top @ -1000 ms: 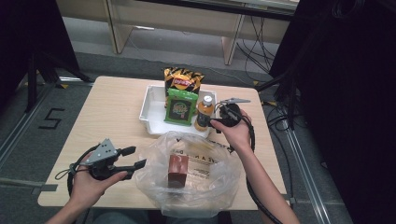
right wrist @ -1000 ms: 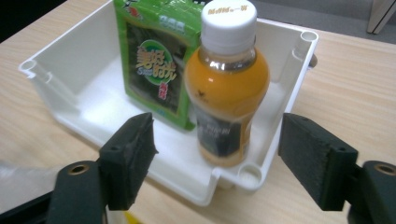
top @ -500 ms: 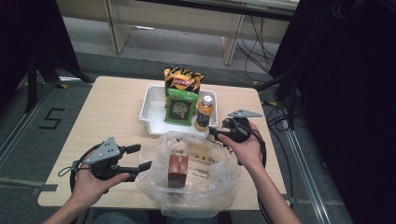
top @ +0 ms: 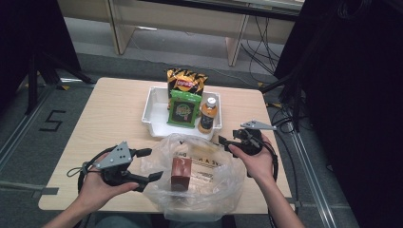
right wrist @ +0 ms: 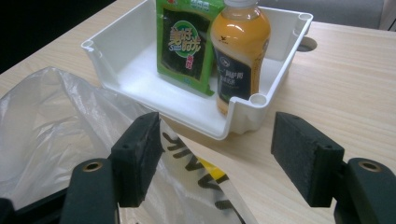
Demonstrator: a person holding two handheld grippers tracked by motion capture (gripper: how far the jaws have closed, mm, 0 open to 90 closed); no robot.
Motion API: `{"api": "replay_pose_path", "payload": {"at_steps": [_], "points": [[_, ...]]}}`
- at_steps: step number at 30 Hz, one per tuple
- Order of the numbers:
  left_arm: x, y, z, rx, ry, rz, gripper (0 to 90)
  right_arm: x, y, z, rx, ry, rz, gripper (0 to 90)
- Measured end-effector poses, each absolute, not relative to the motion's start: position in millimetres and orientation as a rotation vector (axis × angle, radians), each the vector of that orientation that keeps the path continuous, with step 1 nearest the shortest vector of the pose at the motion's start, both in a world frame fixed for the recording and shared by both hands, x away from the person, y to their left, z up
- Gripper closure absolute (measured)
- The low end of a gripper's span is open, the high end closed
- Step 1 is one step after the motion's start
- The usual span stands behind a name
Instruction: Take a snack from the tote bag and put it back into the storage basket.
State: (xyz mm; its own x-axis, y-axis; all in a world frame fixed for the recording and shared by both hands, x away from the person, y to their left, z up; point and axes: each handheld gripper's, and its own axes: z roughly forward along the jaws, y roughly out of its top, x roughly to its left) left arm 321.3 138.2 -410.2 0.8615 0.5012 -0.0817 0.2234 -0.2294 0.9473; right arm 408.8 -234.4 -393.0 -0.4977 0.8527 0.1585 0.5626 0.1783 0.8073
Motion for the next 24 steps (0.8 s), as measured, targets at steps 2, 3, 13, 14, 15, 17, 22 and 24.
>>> {"api": "replay_pose_path", "payload": {"at_steps": [2, 3, 13, 14, 15, 17, 22, 24], "points": [[322, 135, -410, 1.804, 0.536, 0.244, 16.4, 407, -238, -393, 1.310, 2.133, 1.237, 33.3], [322, 133, -410, 1.808, 0.532, 0.238, 16.0, 405, -239, -393, 1.309, 2.138, 1.230, 33.3], [321, 118, -417, 1.829, 0.475, 0.222, 14.2, 385, -245, -397, 1.336, 2.132, 1.248, 32.8], [321, 117, -417, 1.834, 0.466, 0.219, 14.1, 385, -247, -398, 1.319, 2.140, 1.247, 32.8], [321, 116, -417, 1.836, 0.457, 0.212, 13.6, 382, -246, -398, 1.371, 2.137, 1.264, 32.8], [322, 113, -417, 1.831, 0.436, 0.205, 13.1, 382, -248, -399, 1.362, 2.138, 1.271, 32.8], [321, 112, -417, 1.837, 0.427, 0.207, 11.9, 378, -249, -399, 1.383, 2.130, 1.282, 32.8], [320, 110, -416, 1.841, 0.417, 0.203, 11.5, 377, -250, -398, 1.389, 2.134, 1.274, 32.8]]}}
